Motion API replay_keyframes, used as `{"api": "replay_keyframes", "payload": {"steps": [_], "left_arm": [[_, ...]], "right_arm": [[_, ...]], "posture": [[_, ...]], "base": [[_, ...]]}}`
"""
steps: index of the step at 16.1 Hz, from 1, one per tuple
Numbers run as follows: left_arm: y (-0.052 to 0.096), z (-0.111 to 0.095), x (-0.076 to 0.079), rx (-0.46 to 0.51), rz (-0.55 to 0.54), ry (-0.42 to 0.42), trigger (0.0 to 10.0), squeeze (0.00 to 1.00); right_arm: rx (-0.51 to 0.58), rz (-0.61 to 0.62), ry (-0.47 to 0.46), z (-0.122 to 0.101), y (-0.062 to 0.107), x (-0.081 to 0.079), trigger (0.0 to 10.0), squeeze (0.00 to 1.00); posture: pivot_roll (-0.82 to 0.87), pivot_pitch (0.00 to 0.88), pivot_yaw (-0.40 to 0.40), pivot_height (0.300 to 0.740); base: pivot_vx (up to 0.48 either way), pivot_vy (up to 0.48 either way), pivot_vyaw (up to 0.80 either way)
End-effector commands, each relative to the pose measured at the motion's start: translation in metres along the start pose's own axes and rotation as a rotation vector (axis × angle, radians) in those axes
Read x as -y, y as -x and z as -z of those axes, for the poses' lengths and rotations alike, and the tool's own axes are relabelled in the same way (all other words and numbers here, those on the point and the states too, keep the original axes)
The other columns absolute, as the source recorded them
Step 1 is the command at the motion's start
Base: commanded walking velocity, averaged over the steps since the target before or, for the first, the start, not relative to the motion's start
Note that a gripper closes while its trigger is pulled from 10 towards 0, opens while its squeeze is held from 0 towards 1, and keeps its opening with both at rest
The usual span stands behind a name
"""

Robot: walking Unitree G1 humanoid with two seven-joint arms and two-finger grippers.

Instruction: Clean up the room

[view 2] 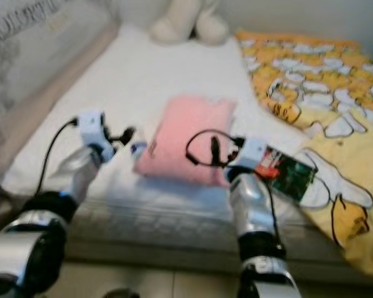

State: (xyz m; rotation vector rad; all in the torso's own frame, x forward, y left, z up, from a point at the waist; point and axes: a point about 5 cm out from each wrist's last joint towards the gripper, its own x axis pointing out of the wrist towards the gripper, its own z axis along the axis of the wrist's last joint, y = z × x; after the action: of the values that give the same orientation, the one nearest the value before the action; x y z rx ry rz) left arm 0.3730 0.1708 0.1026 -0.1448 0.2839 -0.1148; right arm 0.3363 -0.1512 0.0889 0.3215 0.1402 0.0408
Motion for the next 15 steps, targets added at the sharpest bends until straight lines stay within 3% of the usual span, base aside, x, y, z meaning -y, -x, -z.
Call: {"api": "replay_keyframes", "payload": {"steps": [1, 2, 3, 4, 6, 9, 11, 13, 15], "left_arm": [[-0.003, -0.008, 0.009, 0.026, 0.018, -0.047, 10.0, 0.0], [0.006, -0.022, 0.002, 0.14, 0.035, -0.146, 10.0, 0.0], [0.024, -0.035, 0.005, 0.286, 0.09, -0.227, 10.0, 0.0], [0.032, -0.036, 0.006, 0.312, 0.097, -0.216, 10.0, 0.0], [0.063, -0.037, 0.012, 0.38, 0.09, -0.237, 10.0, 0.0], [0.102, -0.01, 0.043, 0.364, 0.174, -0.271, 10.0, 0.0], [0.103, -0.003, 0.055, 0.362, 0.2, -0.252, 10.0, 0.0], [0.091, -0.015, 0.071, 0.384, 0.217, -0.249, 10.0, 0.0], [0.083, -0.015, 0.075, 0.373, 0.219, -0.259, 10.0, 0.0]], "right_arm": [[0.017, 0.019, 0.055, -0.007, 0.001, 0.008, 10.0, 0.47], [0.126, -0.01, 0.21, -0.023, 0.012, 0.002, 10.0, 0.47], [0.253, -0.008, 0.339, -0.038, 0.031, -0.002, 10.0, 0.47], [0.273, 0.006, 0.363, -0.038, 0.04, -0.001, 10.0, 0.46], [0.325, 0.074, 0.42, -0.037, 0.081, 0.004, 10.0, 0.46], [0.279, 0.16, 0.425, -0.03, 0.127, 0.025, 10.0, 0.46], [0.251, 0.162, 0.424, -0.027, 0.134, 0.03, 10.0, 0.47], [0.272, 0.154, 0.446, -0.034, 0.121, 0.026, 10.0, 0.47], [0.266, 0.171, 0.44, -0.037, 0.109, 0.03, 10.0, 0.48]], "posture": [[-0.15, 0.053, 0.002, 0.74], [-0.16, 0.036, 0.009, 0.74], [-0.14, 0.013, 0.003, 0.74], [-0.12, 0.0, -0.006, 0.74], [-0.1, 0.0, -0.021, 0.74], [-0.11, 0.0, -0.044, 0.74], [-0.12, 0.0, -0.047, 0.74], [-0.15, 0.0, -0.029, 0.74], [-0.16, 0.0, -0.009, 0.74]], "base": [[0.0, 0.0, 0.0], [0.0, 0.0, 0.0], [0.0, 0.0, 0.0], [0.0, 0.0, 0.0], [0.0, 0.0, 0.0], [0.0, 0.0, 0.0], [0.0, 0.0, 0.0], [0.0, 0.0, 0.0], [0.0, 0.0, -0.4]]}}
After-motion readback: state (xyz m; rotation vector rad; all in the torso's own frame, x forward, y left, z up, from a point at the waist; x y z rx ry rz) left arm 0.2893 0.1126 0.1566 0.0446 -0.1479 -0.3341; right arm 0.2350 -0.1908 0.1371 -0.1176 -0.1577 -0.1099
